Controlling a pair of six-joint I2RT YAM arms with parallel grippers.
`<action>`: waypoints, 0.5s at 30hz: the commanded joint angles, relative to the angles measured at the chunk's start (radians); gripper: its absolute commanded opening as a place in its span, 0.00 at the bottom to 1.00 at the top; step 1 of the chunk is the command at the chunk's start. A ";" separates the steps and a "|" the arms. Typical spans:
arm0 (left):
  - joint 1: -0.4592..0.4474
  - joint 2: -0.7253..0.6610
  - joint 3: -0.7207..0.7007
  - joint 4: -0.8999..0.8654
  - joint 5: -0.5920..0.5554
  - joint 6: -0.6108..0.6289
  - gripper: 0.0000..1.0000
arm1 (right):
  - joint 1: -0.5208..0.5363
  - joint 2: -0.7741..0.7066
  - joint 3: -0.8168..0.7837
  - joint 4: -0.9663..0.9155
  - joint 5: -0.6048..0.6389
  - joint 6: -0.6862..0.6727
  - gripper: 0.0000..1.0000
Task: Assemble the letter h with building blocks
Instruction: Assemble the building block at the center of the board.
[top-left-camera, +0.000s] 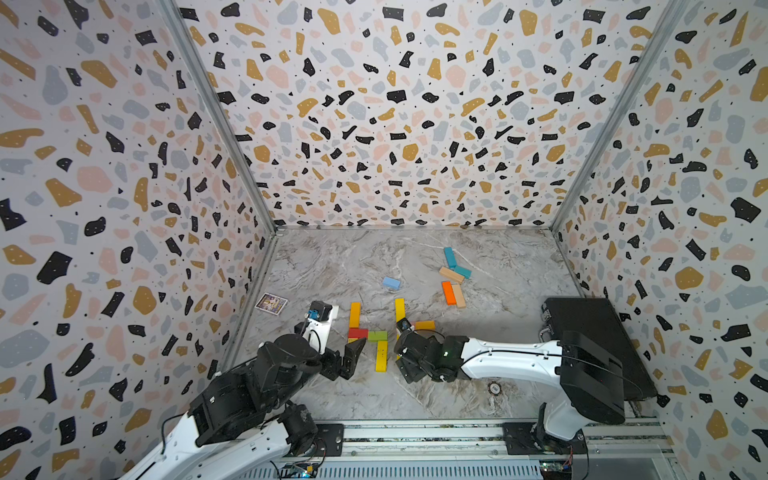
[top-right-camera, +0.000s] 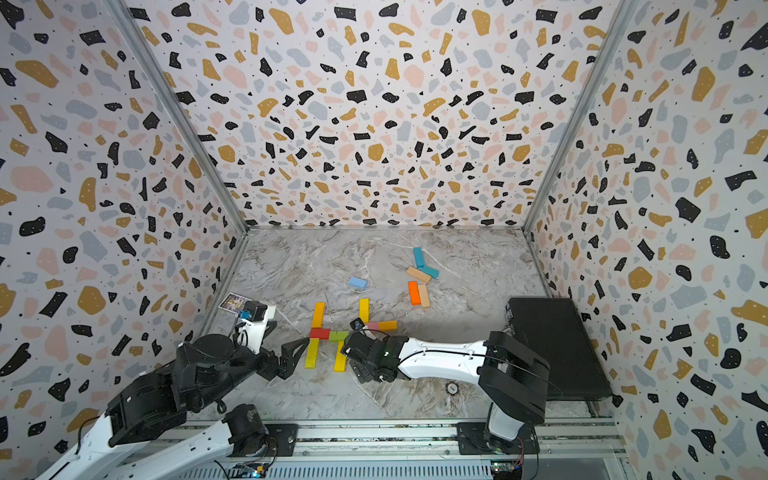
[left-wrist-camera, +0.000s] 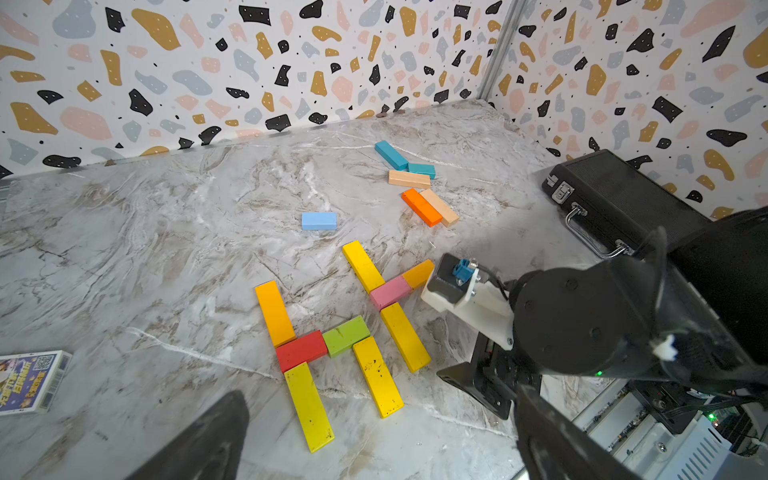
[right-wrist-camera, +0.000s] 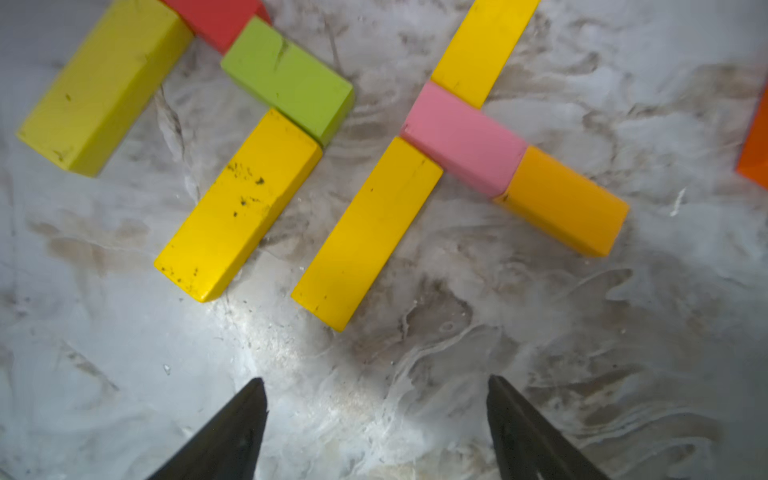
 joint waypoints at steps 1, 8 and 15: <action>0.004 -0.001 -0.003 0.011 -0.023 0.017 0.99 | 0.008 0.012 -0.024 -0.012 -0.018 0.041 0.84; 0.004 -0.001 -0.001 0.011 -0.028 0.017 0.99 | 0.008 0.056 -0.017 -0.008 0.045 0.076 0.83; 0.004 0.000 -0.003 0.008 -0.027 0.016 0.99 | -0.005 0.083 -0.020 0.012 0.081 0.108 0.82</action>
